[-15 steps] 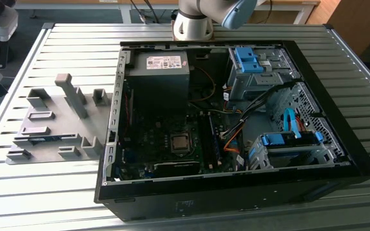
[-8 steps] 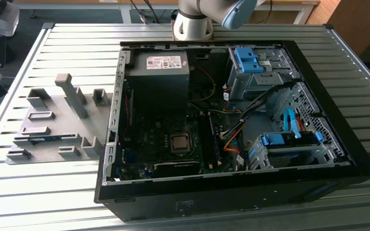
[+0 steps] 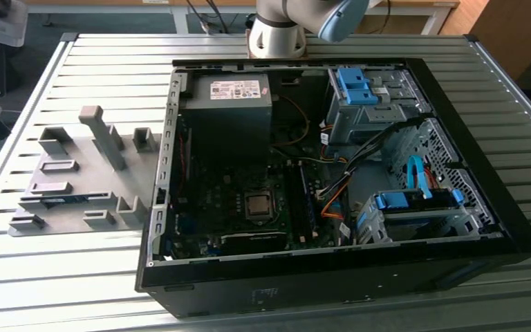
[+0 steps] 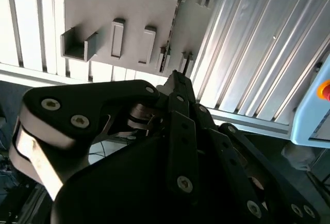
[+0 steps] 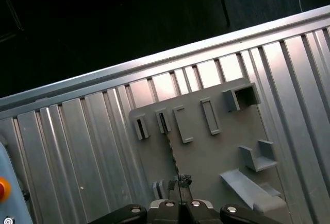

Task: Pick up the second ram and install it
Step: 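Pick up the second ram and move it above second insertion slot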

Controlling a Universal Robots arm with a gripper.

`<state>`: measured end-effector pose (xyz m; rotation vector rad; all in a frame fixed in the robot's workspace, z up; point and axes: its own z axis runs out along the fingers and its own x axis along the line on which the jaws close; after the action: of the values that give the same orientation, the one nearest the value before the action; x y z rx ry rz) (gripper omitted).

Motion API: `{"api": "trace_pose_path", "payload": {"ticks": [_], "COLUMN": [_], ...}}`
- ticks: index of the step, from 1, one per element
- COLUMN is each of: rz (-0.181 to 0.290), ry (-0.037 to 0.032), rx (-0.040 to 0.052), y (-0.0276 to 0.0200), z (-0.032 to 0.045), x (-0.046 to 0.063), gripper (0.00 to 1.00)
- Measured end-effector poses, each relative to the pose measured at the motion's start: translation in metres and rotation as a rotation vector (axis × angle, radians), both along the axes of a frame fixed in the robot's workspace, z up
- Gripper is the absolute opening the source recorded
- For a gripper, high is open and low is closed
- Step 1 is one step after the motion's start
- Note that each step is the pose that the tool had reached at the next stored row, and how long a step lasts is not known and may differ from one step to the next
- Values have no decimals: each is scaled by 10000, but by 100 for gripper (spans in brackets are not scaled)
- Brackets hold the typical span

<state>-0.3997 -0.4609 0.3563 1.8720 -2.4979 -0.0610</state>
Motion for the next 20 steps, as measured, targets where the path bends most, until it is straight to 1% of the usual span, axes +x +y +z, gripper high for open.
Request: {"api": "trace_pose_path", "payload": {"ticks": [3, 7, 13, 14, 18, 20], "rz": [454, 943, 1017, 1017, 1042, 1107], "ry": [0, -1, 0, -1, -17, -29], "rx": [0, 1, 0, 1, 3, 5], "y": [0, -2, -2, -2, -7, -23], "z": [-10, -25, -27, -27, -42, -56], "x": [0, -1, -1, -1, -2, -2], "gripper": [11, 11, 11, 18, 18, 19]}}
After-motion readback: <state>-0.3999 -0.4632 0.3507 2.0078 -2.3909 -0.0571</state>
